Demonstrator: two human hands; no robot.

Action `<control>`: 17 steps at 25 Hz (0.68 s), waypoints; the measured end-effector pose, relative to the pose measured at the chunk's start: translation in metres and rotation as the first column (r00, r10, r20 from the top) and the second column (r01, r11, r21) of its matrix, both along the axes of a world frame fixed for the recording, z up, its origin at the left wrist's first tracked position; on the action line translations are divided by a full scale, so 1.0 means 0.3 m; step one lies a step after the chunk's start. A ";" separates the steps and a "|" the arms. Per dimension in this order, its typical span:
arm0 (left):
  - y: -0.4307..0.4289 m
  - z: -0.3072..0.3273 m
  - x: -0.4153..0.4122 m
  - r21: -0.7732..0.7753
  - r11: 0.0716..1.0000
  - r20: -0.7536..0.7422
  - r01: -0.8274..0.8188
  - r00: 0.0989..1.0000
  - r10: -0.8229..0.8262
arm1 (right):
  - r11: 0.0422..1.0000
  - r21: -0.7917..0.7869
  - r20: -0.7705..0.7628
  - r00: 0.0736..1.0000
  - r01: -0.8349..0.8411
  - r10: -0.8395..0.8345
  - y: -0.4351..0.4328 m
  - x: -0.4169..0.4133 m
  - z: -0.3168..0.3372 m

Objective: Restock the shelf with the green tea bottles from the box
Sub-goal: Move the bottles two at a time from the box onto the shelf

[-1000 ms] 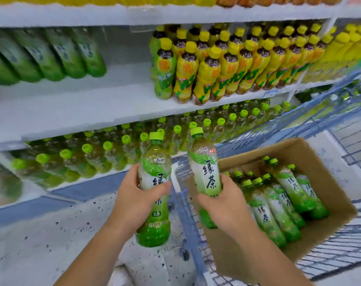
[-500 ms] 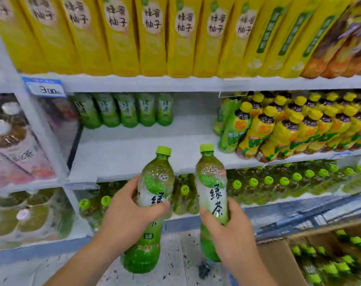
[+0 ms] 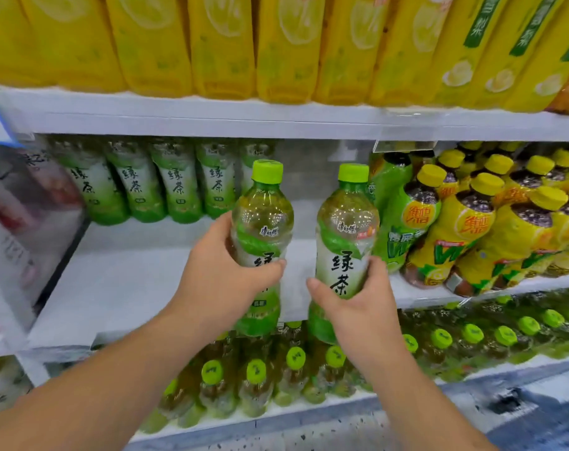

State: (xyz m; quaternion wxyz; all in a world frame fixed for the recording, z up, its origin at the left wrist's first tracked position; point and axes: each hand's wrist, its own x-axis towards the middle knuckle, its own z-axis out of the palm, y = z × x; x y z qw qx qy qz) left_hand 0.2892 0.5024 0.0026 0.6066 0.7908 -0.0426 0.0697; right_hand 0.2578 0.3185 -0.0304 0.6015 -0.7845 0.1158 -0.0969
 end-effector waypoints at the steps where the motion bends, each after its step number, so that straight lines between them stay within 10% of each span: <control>1: -0.006 -0.015 0.030 -0.012 1.000 0.010 0.000 1.000 0.000 | 1.000 -0.008 0.019 1.000 -0.002 0.002 0.000 0.037 -0.008; 12: 0.002 -0.176 0.193 -0.086 0.989 0.204 0.120 0.974 -0.100 | 0.996 -0.038 0.261 0.963 0.080 -0.068 0.051 0.222 -0.186; 17: 0.077 -0.275 0.193 0.123 0.974 0.171 0.188 0.963 -0.207 | 0.998 -0.052 0.306 0.952 0.037 -0.020 0.023 0.231 -0.223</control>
